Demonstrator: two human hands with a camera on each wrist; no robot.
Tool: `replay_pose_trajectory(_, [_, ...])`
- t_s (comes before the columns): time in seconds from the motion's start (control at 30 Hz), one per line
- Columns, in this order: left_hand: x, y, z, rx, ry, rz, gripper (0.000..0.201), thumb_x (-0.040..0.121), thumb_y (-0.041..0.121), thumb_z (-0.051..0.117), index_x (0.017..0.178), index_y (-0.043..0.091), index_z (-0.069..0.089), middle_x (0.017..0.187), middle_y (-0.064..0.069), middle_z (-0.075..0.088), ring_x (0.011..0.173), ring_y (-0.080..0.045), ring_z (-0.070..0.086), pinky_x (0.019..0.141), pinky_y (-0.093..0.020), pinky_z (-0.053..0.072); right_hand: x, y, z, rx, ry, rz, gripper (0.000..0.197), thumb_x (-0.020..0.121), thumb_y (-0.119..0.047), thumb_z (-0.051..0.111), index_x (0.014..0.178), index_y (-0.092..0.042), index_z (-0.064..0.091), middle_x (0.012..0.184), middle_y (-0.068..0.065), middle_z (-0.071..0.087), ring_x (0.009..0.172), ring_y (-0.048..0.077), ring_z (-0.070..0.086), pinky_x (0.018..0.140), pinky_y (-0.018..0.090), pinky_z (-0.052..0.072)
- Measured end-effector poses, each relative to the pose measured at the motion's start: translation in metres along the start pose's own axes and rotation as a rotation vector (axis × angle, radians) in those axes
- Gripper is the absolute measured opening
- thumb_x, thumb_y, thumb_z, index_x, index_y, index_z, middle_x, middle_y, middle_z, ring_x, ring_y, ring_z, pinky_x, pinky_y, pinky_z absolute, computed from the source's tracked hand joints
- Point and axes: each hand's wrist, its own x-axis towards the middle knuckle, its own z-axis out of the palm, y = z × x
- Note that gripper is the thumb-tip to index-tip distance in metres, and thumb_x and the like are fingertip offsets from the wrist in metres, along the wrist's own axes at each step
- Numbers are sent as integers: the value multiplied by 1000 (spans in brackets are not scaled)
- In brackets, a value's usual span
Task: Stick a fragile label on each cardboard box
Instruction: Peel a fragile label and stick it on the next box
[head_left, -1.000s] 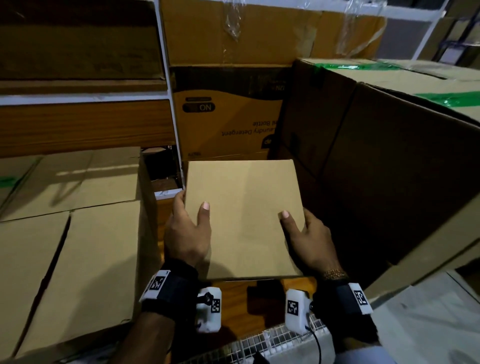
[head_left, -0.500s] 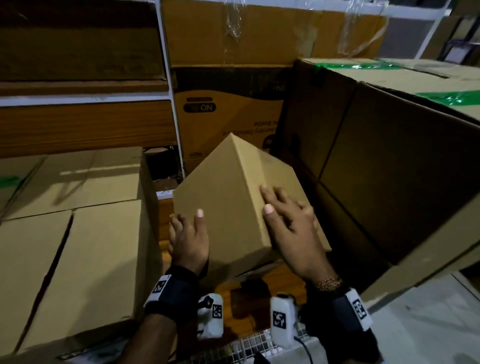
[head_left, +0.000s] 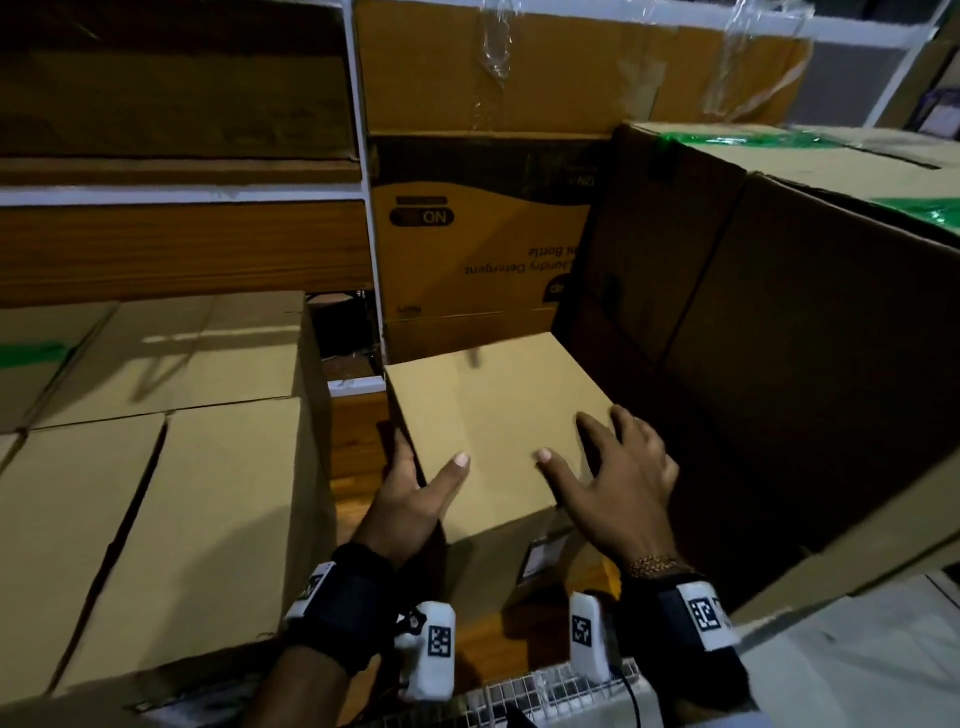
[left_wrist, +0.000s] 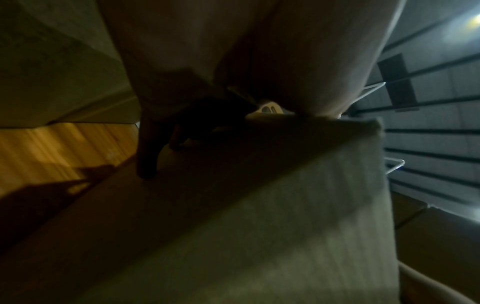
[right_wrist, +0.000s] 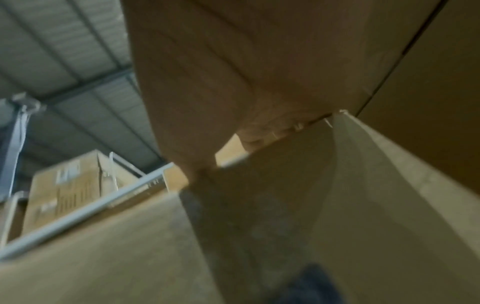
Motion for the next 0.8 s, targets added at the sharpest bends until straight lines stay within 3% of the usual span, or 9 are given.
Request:
replay_pose_trajectory(0.13, [2, -7, -1, 21, 2, -14, 105, 73, 79, 71, 156, 54, 12, 144, 20, 56, 133, -10, 54, 116, -50, 41, 8, 7, -3, -66, 57, -30, 55, 98, -67, 43, 143, -39, 56, 158, 3, 40, 143, 28, 30, 114, 51, 27])
replay_pose_trajectory(0.23, [1, -6, 2, 59, 56, 54, 107, 77, 76, 70, 151, 66, -6, 164, 18, 32, 151, -14, 33, 124, -51, 26, 10, 11, 1, -64, 54, -30, 47, 101, -59, 45, 143, -41, 56, 158, 1, 38, 144, 26, 28, 115, 50, 25])
replay_pose_trajectory(0.3, [-2, -3, 4, 138, 40, 128, 87, 87, 68, 62, 153, 65, 7, 168, 19, 19, 157, -13, 13, 127, -50, 16, 9, 12, 4, -85, 49, -31, 46, 103, -56, 43, 145, -41, 54, 160, 2, 35, 146, 26, 26, 116, 51, 23])
replay_pose_trajectory(0.33, [-4, -2, 5, 175, 30, 150, 73, 90, 65, 58, 152, 65, 19, 167, 19, 22, 158, -13, 11, 127, -51, 16, 8, 12, 5, -95, 53, -34, 45, 104, -53, 41, 146, -42, 52, 161, 2, 34, 147, 26, 25, 117, 52, 23])
replay_pose_trajectory(0.4, [-7, 0, 7, 218, 44, 159, 52, 91, 65, 54, 142, 65, 42, 163, 13, 35, 156, -17, 20, 125, -53, 24, 4, 12, 6, -105, 61, -46, 44, 106, -48, 38, 148, -42, 50, 161, 2, 33, 148, 25, 24, 118, 53, 22])
replay_pose_trajectory(0.5, [-11, 3, 10, 208, 106, 174, 41, 92, 61, 57, 133, 61, 55, 155, 10, 45, 147, -12, 37, 121, -50, 35, 2, 14, 7, -105, 69, -64, 45, 106, -46, 35, 149, -42, 48, 161, 2, 33, 148, 25, 24, 117, 52, 22])
replay_pose_trajectory(0.67, [-30, 7, 15, 171, 234, 195, 37, 102, 39, 59, 139, 40, 58, 144, 16, 56, 135, -4, 48, 115, -40, 43, 3, 15, 7, -122, 70, -77, 48, 104, -48, 30, 148, -41, 48, 160, 4, 35, 146, 26, 25, 116, 52, 23])
replay_pose_trajectory(0.8, [-62, 12, 16, 170, 284, 121, 40, 102, 38, 58, 142, 42, 54, 140, 15, 55, 125, -7, 54, 102, -34, 48, 3, 14, 6, -121, 58, -81, 46, 105, -46, 33, 147, -40, 50, 160, 5, 35, 147, 28, 26, 116, 53, 23])
